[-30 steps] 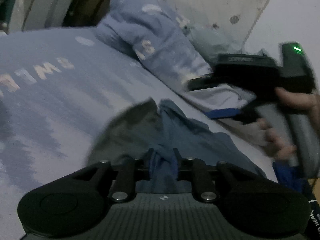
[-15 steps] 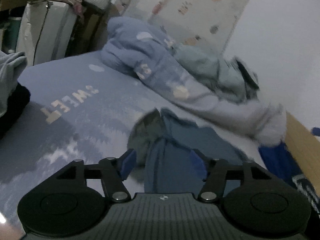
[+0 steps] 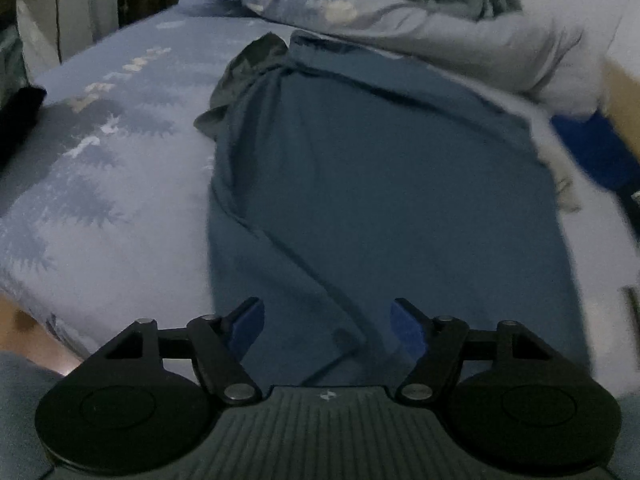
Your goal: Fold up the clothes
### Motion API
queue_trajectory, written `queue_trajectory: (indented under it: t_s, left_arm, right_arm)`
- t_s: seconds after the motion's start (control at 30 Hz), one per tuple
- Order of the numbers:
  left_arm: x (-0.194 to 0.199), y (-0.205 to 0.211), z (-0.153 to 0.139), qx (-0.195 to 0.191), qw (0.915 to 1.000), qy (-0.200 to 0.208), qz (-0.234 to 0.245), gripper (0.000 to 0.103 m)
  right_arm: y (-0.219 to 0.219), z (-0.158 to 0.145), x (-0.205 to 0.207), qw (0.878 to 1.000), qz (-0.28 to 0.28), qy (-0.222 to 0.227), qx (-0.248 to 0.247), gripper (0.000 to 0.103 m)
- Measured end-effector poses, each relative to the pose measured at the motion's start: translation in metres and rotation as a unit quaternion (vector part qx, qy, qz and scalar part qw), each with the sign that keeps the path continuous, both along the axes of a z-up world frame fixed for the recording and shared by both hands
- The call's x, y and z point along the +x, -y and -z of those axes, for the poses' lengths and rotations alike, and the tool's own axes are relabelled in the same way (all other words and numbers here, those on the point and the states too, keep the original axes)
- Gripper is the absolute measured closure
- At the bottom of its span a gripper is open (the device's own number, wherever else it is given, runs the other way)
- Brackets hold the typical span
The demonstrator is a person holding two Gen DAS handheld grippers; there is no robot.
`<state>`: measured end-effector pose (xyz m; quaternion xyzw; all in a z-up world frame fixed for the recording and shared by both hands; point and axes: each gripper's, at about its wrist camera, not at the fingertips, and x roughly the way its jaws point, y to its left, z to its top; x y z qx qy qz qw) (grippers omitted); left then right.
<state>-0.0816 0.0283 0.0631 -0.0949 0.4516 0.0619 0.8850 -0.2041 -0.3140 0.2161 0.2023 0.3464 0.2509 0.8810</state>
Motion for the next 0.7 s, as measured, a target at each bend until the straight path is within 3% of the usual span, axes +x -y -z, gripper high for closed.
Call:
queue_trajectory:
  t_s: [0.17,0.27,0.37,0.53,0.7]
  left_arm:
    - [0.028,0.016,0.032,0.044,0.9978,-0.033,-0.037,0.04]
    - [0.035,0.007,0.044,0.05,0.996,-0.045,-0.058,0.058]
    - [0.025,-0.013,0.04,0.02,0.9969,-0.036,-0.067,0.092]
    - [0.008,-0.046,0.024,-0.039,0.9958,-0.017,-0.081,0.096]
    - [-0.023,-0.085,-0.009,-0.064,0.9926,0.021,-0.101,0.096]
  right_arm:
    - [0.029,0.034,-0.014,0.998,0.029,-0.044,-0.014,0.001]
    - [0.046,0.047,-0.025,0.997,0.055,-0.057,-0.02,0.001]
    - [0.06,0.064,-0.039,0.993,0.087,-0.064,-0.044,0.001]
    - [0.051,0.108,-0.039,0.977,0.128,-0.08,-0.149,0.001]
    - [0.019,0.156,-0.026,0.973,0.091,-0.089,-0.193,0.001]
